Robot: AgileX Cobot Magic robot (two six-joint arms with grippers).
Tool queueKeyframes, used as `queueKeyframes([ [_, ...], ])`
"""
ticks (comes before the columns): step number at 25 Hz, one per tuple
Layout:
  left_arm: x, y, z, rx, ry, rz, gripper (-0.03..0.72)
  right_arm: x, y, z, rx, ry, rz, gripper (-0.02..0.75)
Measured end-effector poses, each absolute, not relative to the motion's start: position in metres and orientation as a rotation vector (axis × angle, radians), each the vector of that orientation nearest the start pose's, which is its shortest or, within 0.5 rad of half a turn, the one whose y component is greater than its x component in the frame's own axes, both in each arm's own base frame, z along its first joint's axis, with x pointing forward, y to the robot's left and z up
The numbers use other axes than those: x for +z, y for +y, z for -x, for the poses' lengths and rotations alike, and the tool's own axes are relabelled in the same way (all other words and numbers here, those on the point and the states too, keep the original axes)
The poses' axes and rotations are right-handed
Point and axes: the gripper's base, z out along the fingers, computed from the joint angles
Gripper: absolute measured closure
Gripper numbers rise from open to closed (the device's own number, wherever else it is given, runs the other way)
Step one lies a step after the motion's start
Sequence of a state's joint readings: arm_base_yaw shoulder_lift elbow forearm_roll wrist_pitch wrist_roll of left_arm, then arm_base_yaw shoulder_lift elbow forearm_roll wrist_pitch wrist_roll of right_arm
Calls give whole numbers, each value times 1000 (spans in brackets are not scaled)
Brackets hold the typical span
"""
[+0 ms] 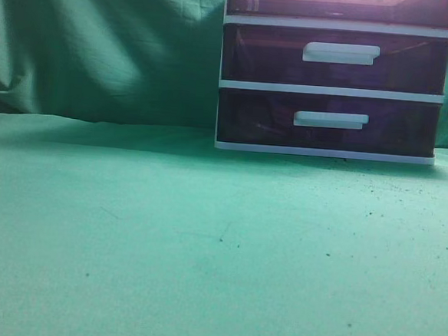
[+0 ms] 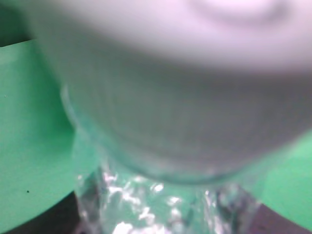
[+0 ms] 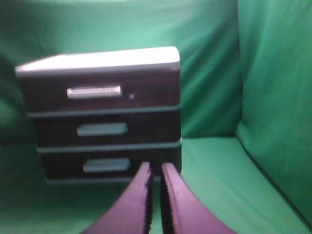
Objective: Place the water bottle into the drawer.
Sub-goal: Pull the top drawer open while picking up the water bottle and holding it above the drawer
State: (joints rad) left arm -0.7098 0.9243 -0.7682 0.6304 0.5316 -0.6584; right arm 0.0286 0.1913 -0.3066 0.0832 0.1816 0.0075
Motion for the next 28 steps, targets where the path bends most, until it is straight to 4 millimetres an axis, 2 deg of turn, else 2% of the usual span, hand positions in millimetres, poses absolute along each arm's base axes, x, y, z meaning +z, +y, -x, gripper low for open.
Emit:
queueKeyframes([
  [4,334,-102,-160,-177,2013,-447,389,293,4,-97,-9,1766,91,689],
  [6,334,-102,-160,-177,2013,-447,389,293,4,-118,-109,1757,200,689],
  [12,334,-102,-160,-175,2012,-449,389,313,8,-181,-534,1421,599,689],
  [15,334,-102,-161,-174,2013,-449,389,315,16,-216,-622,1347,771,689],
  [19,334,-102,-161,-176,2011,-450,389,305,32,-262,-682,1302,1007,689],
  [20,334,-102,-161,-176,2011,-450,389,301,38,-272,-691,1285,1064,615],
  [24,334,-102,-161,-176,2011,-450,389,297,61,-310,-745,1190,1248,444],
  [25,334,-102,-161,-176,2011,-450,389,296,66,-320,-760,1177,1289,415],
  [28,334,-102,-161,-174,2013,-449,389,294,72,-345,-800,1155,1369,416],
])
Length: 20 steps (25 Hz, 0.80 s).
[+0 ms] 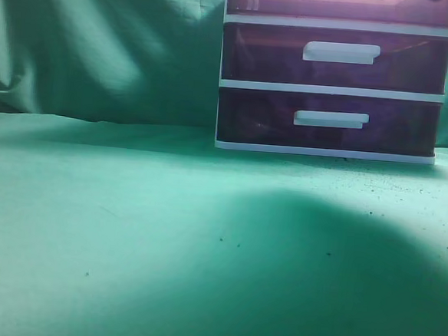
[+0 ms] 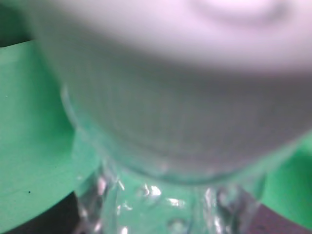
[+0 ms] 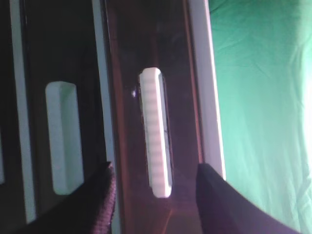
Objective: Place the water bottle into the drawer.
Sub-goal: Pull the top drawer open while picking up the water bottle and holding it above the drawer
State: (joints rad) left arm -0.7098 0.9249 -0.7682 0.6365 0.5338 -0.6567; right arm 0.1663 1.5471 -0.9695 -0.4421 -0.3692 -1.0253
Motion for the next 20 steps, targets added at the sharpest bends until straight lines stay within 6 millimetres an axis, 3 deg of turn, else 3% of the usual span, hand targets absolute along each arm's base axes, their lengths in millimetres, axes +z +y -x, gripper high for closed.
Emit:
queueKeyframes([
  [2,334,-102,-161,-174,2013,-448,389,294,75,-359,-822,1141,1399,416],
  [3,334,-101,-161,-172,2015,-448,389,293,76,-364,-828,1135,1413,375],
  [17,332,-99,-160,-141,2046,-437,389,280,87,-421,-886,1059,1495,395],
  [20,331,-98,-160,-135,2051,-436,389,278,88,-424,-883,1056,1494,538],
])
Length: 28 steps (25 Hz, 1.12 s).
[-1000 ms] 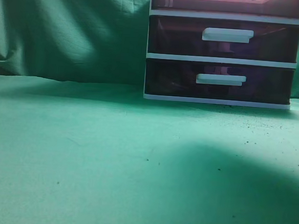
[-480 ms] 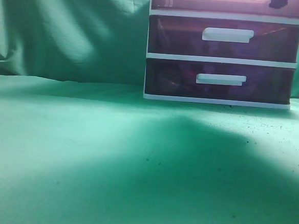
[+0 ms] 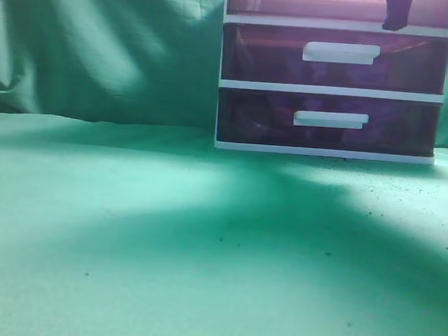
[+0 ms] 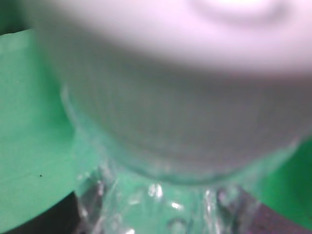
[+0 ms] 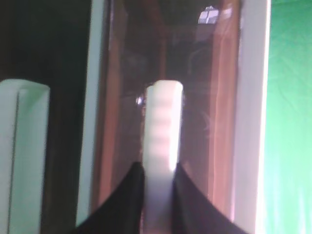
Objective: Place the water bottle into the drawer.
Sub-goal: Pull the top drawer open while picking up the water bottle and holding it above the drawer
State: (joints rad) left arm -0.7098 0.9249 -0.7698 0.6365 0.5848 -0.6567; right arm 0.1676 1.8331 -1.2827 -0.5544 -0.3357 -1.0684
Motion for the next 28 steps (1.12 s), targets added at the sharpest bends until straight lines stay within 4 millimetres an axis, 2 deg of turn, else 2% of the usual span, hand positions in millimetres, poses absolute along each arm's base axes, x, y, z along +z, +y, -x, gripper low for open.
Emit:
queueKeyframes([
  [2,331,-98,-160,-129,2057,-434,389,281,88,-425,-885,1045,1482,647],
  [3,331,-98,-160,-128,2058,-433,389,281,88,-425,-883,1049,1477,662],
  [7,331,-97,-160,-116,2052,-440,389,284,89,-422,-887,1068,1490,653],
  [10,331,-97,-161,-104,2045,-446,389,289,92,-412,-879,1089,1511,653],
  [20,333,-97,-161,-105,2040,-445,389,283,88,-349,-826,1083,1538,653],
  [28,333,-97,-161,-103,2039,-446,389,274,81,-308,-802,1094,1559,653],
])
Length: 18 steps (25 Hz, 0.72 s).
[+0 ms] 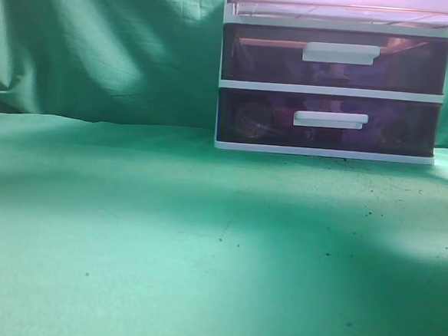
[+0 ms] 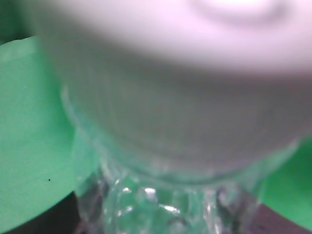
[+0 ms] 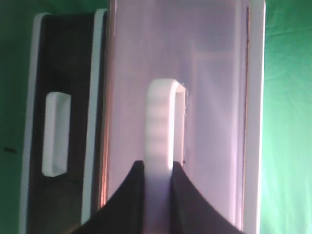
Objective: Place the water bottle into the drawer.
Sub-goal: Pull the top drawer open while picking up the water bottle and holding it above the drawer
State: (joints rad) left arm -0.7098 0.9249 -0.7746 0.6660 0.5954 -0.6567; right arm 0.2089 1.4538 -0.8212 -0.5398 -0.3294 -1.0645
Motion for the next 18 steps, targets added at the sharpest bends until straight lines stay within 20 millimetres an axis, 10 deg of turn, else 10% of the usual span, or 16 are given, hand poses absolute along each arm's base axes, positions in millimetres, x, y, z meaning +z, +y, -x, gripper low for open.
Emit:
queueKeyframes([
  [10,345,-111,-162,-262,1879,-503,389,270,80,-299,-757,1131,1507,653],
  [18,405,-154,-191,-344,1539,-643,389,270,86,-297,-731,1138,1491,653],
])
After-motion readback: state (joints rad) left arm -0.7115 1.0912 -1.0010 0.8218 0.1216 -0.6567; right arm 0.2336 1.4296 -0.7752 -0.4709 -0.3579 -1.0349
